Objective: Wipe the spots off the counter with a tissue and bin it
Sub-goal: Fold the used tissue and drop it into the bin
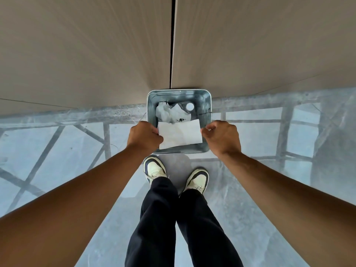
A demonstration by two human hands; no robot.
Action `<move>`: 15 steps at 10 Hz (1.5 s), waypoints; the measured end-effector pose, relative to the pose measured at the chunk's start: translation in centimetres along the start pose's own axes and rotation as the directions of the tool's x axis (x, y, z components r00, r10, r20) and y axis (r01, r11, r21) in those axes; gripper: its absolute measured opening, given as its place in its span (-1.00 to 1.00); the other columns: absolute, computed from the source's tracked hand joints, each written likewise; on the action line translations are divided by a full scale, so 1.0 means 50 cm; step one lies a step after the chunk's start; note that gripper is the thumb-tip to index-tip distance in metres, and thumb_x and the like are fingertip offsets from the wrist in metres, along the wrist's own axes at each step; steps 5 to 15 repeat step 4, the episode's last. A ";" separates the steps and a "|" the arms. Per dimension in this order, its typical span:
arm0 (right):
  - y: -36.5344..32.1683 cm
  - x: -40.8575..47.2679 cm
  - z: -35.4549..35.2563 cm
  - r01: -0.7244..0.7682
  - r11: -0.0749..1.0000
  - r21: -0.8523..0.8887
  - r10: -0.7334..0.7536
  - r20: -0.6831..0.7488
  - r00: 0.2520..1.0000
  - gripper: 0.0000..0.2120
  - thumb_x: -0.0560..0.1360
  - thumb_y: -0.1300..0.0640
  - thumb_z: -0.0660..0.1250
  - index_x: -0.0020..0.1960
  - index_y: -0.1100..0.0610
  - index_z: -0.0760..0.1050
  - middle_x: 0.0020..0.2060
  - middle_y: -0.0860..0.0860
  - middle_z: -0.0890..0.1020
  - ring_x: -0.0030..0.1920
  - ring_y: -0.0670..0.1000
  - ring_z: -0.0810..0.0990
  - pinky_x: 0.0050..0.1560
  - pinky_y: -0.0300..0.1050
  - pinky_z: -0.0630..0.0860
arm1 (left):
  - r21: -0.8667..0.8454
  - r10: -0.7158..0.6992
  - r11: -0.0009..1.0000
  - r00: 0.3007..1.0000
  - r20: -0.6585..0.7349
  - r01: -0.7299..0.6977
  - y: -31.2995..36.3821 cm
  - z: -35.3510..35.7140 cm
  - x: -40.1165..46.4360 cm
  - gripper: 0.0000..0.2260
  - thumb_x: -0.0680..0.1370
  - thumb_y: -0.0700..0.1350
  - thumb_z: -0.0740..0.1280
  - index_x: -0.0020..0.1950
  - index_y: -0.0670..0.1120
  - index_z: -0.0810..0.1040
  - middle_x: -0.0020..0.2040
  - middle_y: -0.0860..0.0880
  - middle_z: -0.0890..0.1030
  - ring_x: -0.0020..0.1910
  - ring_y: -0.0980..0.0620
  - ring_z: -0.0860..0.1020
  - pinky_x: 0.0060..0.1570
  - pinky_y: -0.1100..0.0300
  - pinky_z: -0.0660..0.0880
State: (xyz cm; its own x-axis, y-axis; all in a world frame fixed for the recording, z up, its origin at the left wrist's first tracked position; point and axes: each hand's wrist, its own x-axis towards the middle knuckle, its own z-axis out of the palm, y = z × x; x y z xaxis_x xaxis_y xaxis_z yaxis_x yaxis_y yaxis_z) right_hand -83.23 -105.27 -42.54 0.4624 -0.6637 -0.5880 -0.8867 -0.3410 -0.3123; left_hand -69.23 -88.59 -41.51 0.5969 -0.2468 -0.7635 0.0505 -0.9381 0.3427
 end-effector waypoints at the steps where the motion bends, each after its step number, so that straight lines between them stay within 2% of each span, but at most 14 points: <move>1: -0.005 -0.012 -0.018 0.010 1.000 -0.014 -0.010 0.001 1.000 -0.75 0.51 -0.07 0.28 0.01 0.04 0.64 -0.03 0.06 0.70 0.01 0.10 0.63 0.04 -0.04 0.59 | 0.038 -0.001 0.999 1.000 -0.027 0.002 0.006 -0.009 -0.016 -0.96 0.35 -0.23 0.31 -0.29 -0.14 0.54 -0.34 -0.08 0.56 -0.25 -0.15 0.52 -0.32 0.22 0.45; 2: -0.008 -0.019 -0.038 0.008 1.000 0.003 -0.008 0.010 1.000 -0.77 0.51 -0.05 0.27 -0.01 0.03 0.64 -0.05 0.06 0.70 -0.02 0.11 0.63 0.02 -0.02 0.59 | -0.032 -0.013 0.999 0.999 -0.029 0.012 0.012 -0.021 -0.028 -0.77 0.40 -0.20 0.31 0.03 -0.07 0.59 -0.11 -0.06 0.65 -0.12 -0.10 0.59 -0.12 0.18 0.53; 3: -0.028 -0.045 -0.075 0.078 0.996 0.041 -0.081 0.054 0.995 -0.70 0.52 -0.03 0.29 0.19 0.05 0.53 0.02 0.04 0.66 0.06 0.09 0.61 0.08 -0.03 0.56 | -0.007 0.030 1.000 0.999 -0.021 -0.030 0.015 -0.047 -0.062 -0.58 0.48 -0.13 0.34 0.34 -0.06 0.46 0.16 -0.09 0.64 0.06 -0.09 0.59 0.06 0.09 0.55; 4: -0.051 -0.053 -0.118 0.158 0.986 0.048 -0.163 0.113 0.980 -0.54 0.52 -0.07 0.31 0.37 0.05 0.38 0.16 0.06 0.59 0.17 0.08 0.56 0.16 -0.04 0.51 | 0.089 0.102 0.991 0.993 -0.062 -0.096 0.026 -0.077 -0.089 -0.52 0.50 -0.08 0.35 0.42 -0.07 0.39 0.30 -0.14 0.55 0.24 -0.16 0.52 0.21 -0.01 0.50; 15: -0.051 -0.053 -0.118 0.158 0.986 0.048 -0.163 0.113 0.980 -0.54 0.52 -0.07 0.31 0.37 0.05 0.38 0.16 0.06 0.59 0.17 0.08 0.56 0.16 -0.04 0.51 | 0.089 0.102 0.991 0.993 -0.062 -0.096 0.026 -0.077 -0.089 -0.52 0.50 -0.08 0.35 0.42 -0.07 0.39 0.30 -0.14 0.55 0.24 -0.16 0.52 0.21 -0.01 0.50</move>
